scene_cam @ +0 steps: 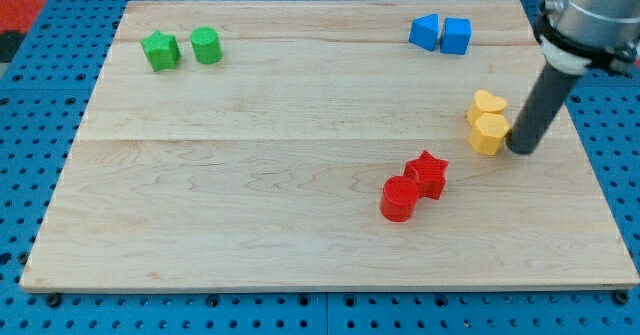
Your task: Push the yellow heart left a bit
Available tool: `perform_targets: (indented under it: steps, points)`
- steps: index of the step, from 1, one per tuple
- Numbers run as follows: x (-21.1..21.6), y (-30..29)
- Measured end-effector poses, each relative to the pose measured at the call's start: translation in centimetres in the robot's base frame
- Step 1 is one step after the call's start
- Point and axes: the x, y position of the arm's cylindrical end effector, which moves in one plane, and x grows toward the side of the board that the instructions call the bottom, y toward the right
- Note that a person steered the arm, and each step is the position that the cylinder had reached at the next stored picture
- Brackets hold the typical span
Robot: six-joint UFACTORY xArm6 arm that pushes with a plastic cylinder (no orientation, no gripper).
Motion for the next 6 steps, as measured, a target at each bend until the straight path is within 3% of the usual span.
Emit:
perform_targets:
  steps: [1,4,5,6]
  points:
    - [-2.1,-2.5]
    - [-2.7,0.3]
    - [-6.9,-0.1]
    - [-6.5,-6.9]
